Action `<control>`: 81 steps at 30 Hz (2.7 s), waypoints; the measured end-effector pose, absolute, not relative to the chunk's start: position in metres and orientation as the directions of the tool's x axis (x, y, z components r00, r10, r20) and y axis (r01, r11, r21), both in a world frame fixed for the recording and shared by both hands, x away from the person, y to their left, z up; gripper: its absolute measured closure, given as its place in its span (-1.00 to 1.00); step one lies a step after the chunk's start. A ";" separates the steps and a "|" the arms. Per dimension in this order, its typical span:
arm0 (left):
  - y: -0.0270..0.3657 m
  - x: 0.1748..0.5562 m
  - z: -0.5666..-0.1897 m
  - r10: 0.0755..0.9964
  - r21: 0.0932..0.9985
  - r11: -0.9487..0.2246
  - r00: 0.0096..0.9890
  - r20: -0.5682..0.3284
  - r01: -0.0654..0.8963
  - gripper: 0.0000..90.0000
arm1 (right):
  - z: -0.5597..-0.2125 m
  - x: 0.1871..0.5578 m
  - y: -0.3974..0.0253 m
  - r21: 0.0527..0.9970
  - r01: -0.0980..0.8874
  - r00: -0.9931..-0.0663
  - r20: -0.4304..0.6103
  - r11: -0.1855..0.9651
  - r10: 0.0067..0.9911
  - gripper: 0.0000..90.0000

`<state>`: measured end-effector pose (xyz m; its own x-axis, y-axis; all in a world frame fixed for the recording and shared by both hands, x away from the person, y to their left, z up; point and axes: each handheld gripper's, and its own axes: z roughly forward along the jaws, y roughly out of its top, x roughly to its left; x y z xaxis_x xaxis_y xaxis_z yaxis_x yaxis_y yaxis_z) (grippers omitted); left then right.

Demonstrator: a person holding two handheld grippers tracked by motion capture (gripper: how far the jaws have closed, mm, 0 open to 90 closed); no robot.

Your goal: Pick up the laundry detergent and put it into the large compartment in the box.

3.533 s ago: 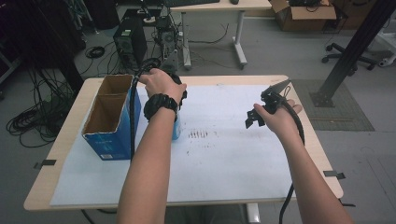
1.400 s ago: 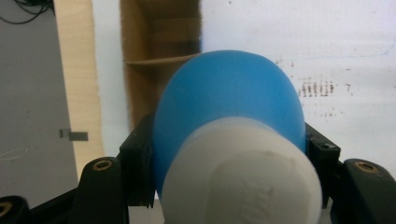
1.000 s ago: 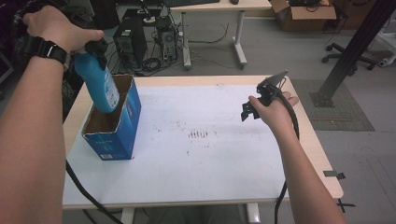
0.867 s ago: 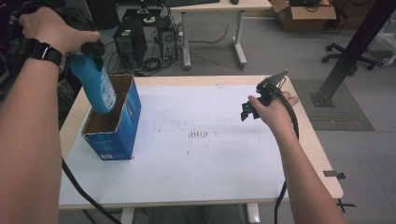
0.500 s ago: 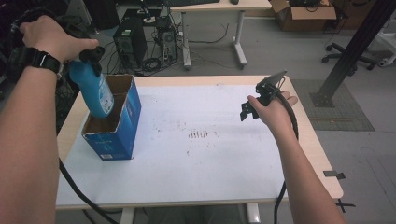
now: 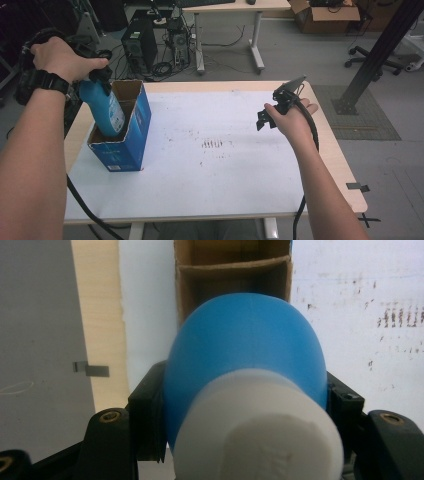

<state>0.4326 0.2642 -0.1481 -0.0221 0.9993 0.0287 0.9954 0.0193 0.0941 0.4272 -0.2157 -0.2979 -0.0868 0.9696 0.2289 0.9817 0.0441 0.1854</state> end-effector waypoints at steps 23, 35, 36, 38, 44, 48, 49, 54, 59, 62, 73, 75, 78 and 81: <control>0.266 0.438 -0.205 1.000 0.029 0.003 -0.003 0.008 1.000 -0.17 | -0.301 0.426 -0.215 0.184 0.982 -0.089 0.224 0.048 0.970 -0.91; 0.264 0.441 -0.225 1.000 0.003 -0.008 0.008 0.010 1.000 -0.17 | -0.302 0.425 -0.216 0.185 0.982 -0.088 0.224 0.046 0.971 -0.91; 0.264 0.441 -0.226 1.000 0.003 -0.007 0.007 0.010 1.000 -0.17 | -0.303 0.425 -0.217 0.184 0.982 -0.090 0.224 0.048 0.970 -0.91; 0.264 0.441 -0.230 1.000 -0.002 -0.007 0.007 0.009 1.000 -0.17 | -0.303 0.425 -0.217 0.184 0.982 -0.091 0.223 0.050 0.971 -0.91; 0.266 0.442 -0.241 1.000 -0.015 -0.002 0.002 0.013 1.000 -0.17 | -0.305 0.425 -0.216 0.183 0.982 -0.094 0.221 0.053 0.971 -0.91; 0.268 0.442 -0.248 1.000 -0.015 0.000 0.000 0.008 1.000 -0.17 | -0.307 0.425 -0.215 0.179 0.983 -0.091 0.220 0.052 0.971 -0.91; 0.268 0.442 -0.248 1.000 -0.015 0.000 0.000 0.008 1.000 -0.17 | -0.307 0.425 -0.215 0.177 0.983 -0.090 0.221 0.051 0.971 -0.91; 0.269 0.441 -0.253 1.000 -0.018 0.001 0.000 0.009 1.000 -0.17 | -0.307 0.425 -0.214 0.179 0.982 -0.093 0.220 0.053 0.971 -0.91; 0.269 0.441 -0.259 1.000 -0.026 -0.001 0.001 0.007 1.000 -0.17 | -0.308 0.425 -0.213 0.176 0.983 -0.091 0.220 0.052 0.971 -0.91; 0.270 0.441 -0.262 1.000 -0.030 0.001 -0.001 0.008 1.000 -0.17 | -0.309 0.425 -0.213 0.175 0.983 -0.093 0.218 0.054 0.972 -0.91; 0.267 0.443 -0.270 1.000 -0.031 -0.006 0.006 0.010 1.000 -0.17 | -0.311 0.425 -0.214 0.171 0.984 -0.088 0.219 0.051 0.972 -0.91; 0.267 0.443 -0.271 1.000 -0.028 -0.005 0.005 0.008 1.000 -0.17 | -0.312 0.425 -0.214 0.167 0.985 -0.087 0.218 0.050 0.972 -0.91; 0.267 0.443 -0.273 1.000 -0.027 -0.006 0.006 0.010 1.000 -0.17 | -0.312 0.425 -0.215 0.167 0.985 -0.087 0.218 0.051 0.972 -0.91; 0.268 0.443 -0.275 1.000 -0.031 -0.008 0.008 0.014 0.999 -0.17 | -0.313 0.425 -0.215 0.168 0.985 -0.085 0.217 0.049 0.972 -0.91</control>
<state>0.4434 0.2676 -0.2749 0.0085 0.9999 0.0143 0.9995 -0.0080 -0.0312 0.4250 -0.2149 -0.3127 -0.0853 0.9724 0.2173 0.9846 0.0489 0.1677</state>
